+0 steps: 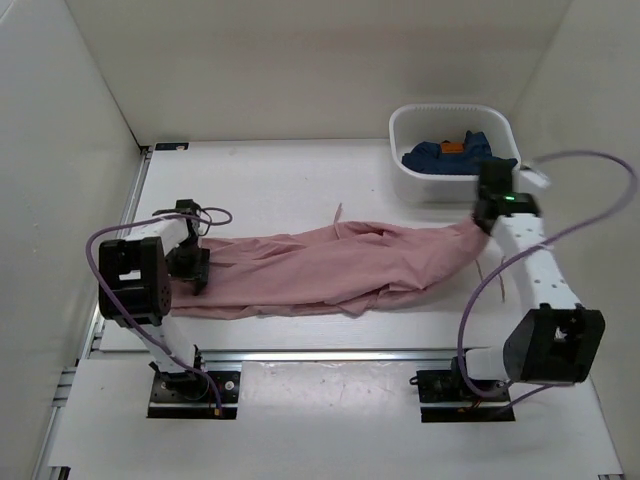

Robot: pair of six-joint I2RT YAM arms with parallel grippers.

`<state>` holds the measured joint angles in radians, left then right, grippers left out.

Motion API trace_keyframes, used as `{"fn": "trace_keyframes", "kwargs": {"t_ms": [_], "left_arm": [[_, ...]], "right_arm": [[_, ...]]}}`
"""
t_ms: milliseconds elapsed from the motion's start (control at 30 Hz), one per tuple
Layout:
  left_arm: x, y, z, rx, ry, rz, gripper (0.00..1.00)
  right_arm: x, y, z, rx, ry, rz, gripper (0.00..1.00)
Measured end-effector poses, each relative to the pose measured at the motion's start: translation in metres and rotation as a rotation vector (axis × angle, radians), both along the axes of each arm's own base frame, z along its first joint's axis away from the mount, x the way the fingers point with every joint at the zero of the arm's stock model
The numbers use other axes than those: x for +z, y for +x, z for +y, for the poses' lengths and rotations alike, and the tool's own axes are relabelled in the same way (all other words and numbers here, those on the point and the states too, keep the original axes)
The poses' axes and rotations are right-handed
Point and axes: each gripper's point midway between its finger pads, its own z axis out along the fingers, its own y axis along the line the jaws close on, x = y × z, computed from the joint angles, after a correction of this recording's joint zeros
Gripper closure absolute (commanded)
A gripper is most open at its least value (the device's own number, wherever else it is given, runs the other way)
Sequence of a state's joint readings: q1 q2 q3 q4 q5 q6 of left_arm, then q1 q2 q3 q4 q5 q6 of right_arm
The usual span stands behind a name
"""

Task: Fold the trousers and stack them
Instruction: Fold the trousers

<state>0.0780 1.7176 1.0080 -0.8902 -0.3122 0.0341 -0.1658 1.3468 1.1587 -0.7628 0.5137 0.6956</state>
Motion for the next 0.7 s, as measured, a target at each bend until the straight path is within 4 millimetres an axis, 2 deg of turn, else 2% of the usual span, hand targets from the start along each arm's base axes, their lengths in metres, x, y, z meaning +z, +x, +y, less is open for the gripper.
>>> {"fn": "trace_keyframes", "kwargs": {"t_ms": [33,67,133,167,233,300,400,467,500,567,600,633,700], "left_arm": [[0.0,0.002,-0.002,-0.013,0.005,0.006,0.15],[0.0,0.002,-0.002,-0.017,0.007,0.013,0.15],[0.0,0.002,-0.002,-0.019,0.007,0.027,0.15],[0.0,0.003,-0.002,-0.019,0.007,0.033,0.15],[0.0,0.003,-0.003,-0.019,0.004,0.045,0.15],[0.0,0.003,-0.003,-0.019,0.002,0.058,0.15],[0.0,0.004,-0.003,-0.02,0.0,0.074,0.15],[0.0,0.004,-0.003,-0.02,-0.001,0.084,0.15],[0.0,0.004,-0.003,-0.02,-0.001,0.089,0.15],[0.0,0.004,-0.003,-0.02,-0.001,0.097,0.15],[0.0,0.004,-0.003,-0.02,-0.002,0.1,0.15],[0.0,0.004,-0.003,-0.02,-0.002,0.103,0.14],[0.0,0.004,-0.003,-0.019,-0.002,0.105,0.14]], "right_arm": [[0.018,0.016,0.028,0.101,-0.085,-0.025,1.0],[0.027,0.024,0.057,0.186,-0.137,-0.038,1.0],[0.033,0.029,0.147,0.407,-0.219,-0.049,1.0],[0.031,0.023,0.193,0.514,-0.258,-0.031,1.0],[0.011,0.006,0.272,0.675,-0.342,0.016,1.0],[-0.014,-0.012,0.326,0.778,-0.444,0.086,1.0],[-0.045,-0.024,0.402,0.885,-0.55,0.103,1.0],[-0.055,-0.028,0.435,0.941,-0.573,0.085,1.0],[-0.058,-0.032,0.445,0.967,-0.577,0.079,1.0],[-0.058,-0.038,0.453,1.011,-0.58,0.082,0.97],[-0.057,-0.039,0.455,1.025,-0.573,0.08,0.91],[-0.056,-0.04,0.458,1.041,-0.561,0.077,0.67],[-0.056,-0.042,0.461,1.076,-0.536,0.082,0.33]]}}
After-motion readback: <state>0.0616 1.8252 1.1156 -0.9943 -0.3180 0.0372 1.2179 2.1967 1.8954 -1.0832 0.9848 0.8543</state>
